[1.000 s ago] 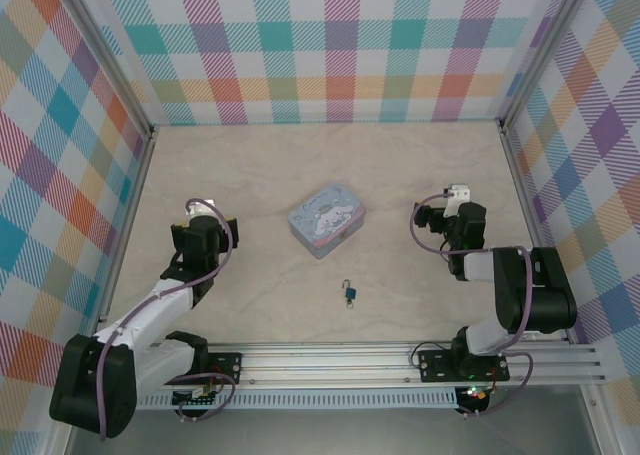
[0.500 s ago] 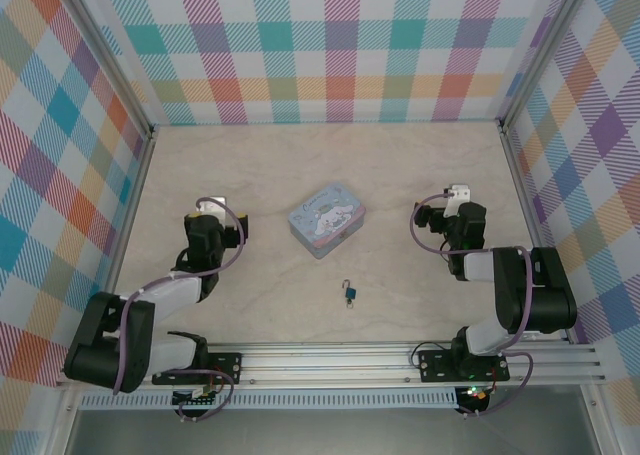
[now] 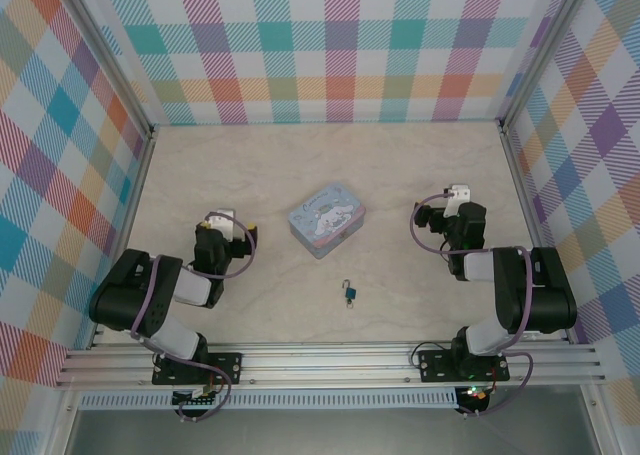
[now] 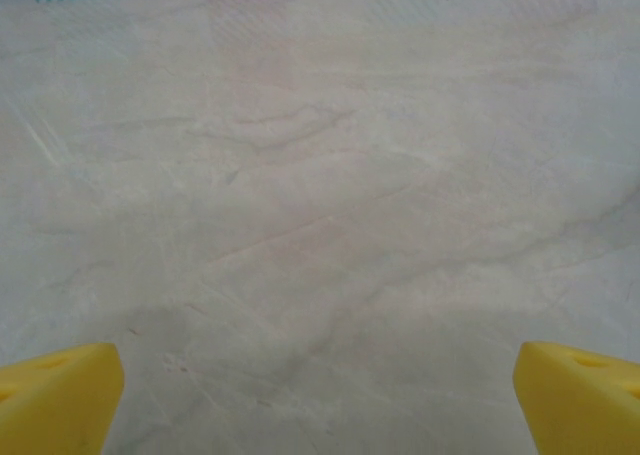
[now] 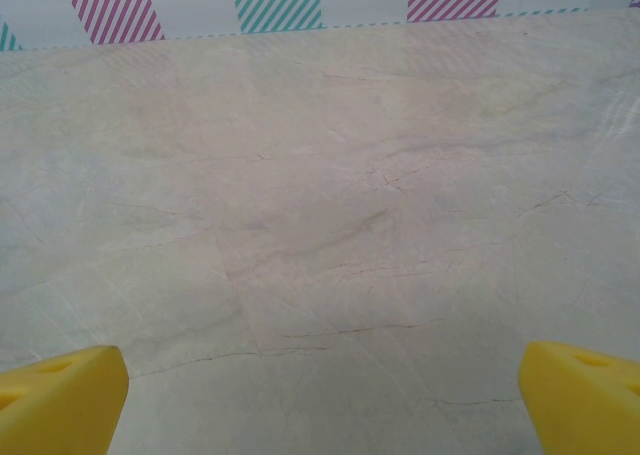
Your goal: Unlock the padlock with the key
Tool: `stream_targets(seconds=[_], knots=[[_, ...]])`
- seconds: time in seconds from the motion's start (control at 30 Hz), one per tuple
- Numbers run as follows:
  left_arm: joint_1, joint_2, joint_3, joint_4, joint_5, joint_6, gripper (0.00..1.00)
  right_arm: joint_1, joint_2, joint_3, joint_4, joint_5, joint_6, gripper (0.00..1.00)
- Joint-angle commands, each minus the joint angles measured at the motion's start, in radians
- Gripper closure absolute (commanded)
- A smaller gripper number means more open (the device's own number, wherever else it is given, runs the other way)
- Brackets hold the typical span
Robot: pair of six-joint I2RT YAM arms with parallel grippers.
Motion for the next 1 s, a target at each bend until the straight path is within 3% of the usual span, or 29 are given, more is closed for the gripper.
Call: stream_targets(seconds=[0.0, 0.17, 0.2, 0.97], knots=[[0.024, -0.003, 0.019, 0.09, 0.031, 0.015, 0.0, -0.007, 0.005, 0.004, 0.001, 0.0, 0.007, 0.0], [0.11, 0.003, 0.195, -0.233, 0.059, -0.088, 0.0, -0.007, 0.005, 0.004, 0.002, 0.0, 0.008, 0.0], [0.139, 0.003, 0.199, -0.242, 0.103, -0.106, 0.0, -0.008, 0.005, 0.004, 0.001, 0.0, 0.008, 0.0], [0.135, 0.004, 0.199, -0.238, 0.09, -0.104, 0.0, -0.005, 0.005, 0.009, -0.008, -0.012, -0.001, 0.0]])
